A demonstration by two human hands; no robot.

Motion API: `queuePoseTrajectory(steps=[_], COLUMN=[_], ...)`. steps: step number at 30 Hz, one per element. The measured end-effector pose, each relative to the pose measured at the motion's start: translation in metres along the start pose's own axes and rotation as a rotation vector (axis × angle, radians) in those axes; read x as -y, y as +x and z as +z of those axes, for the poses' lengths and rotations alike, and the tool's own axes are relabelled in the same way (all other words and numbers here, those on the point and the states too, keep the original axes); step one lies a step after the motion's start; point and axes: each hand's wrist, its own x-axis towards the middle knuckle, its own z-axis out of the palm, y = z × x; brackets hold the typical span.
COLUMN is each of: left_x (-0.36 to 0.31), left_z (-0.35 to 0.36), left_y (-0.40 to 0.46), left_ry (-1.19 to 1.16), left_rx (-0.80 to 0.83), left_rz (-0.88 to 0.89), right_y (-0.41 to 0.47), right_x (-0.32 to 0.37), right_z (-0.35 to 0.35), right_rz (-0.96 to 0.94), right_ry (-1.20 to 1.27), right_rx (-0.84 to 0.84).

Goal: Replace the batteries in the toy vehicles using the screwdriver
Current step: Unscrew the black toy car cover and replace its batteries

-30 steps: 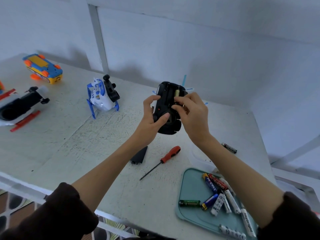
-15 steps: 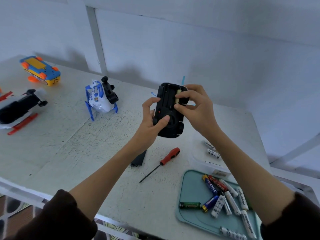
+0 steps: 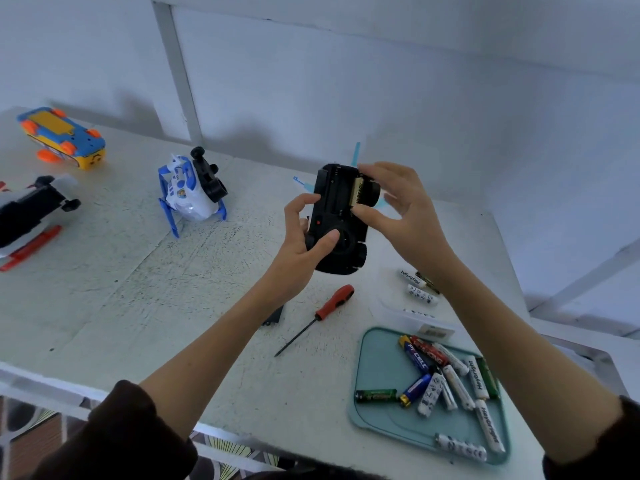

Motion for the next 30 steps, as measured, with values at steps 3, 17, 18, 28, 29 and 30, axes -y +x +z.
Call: queuePoseTrajectory(steps=[3, 17, 18, 28, 29, 30], left_x=[0.004, 0.016, 0.015, 0.008, 0.007, 0.006], left_z=[0.001, 0.009, 0.008, 0.001, 0.000, 0.000], left_y=[-0.001, -0.005, -0.006, -0.012, -0.013, -0.013], left_ry=[0.034, -0.002, -0.002, 0.001, 0.001, -0.006], left_rx=[0.007, 0.003, 0.002, -0.045, -0.052, -0.057], left_rz=[0.002, 0.005, 0.004, -0.019, -0.019, -0.016], right_y=[-0.027, -0.125, -0.126, -0.086, -0.074, -0.060], right_x=[0.008, 0.001, 0.001, 0.018, 0.024, 0.029], right_z=[-0.019, -0.006, -0.003, -0.014, -0.016, -0.018], right_rz=[-0.141, -0.022, -0.037, 0.029, 0.041, 0.050], right_ry=[-0.149, -0.361, -0.384, -0.056, 0.023, 0.092], right_rx=[-0.031, 0.969, 0.974, 0.591, 0.483, 0.379])
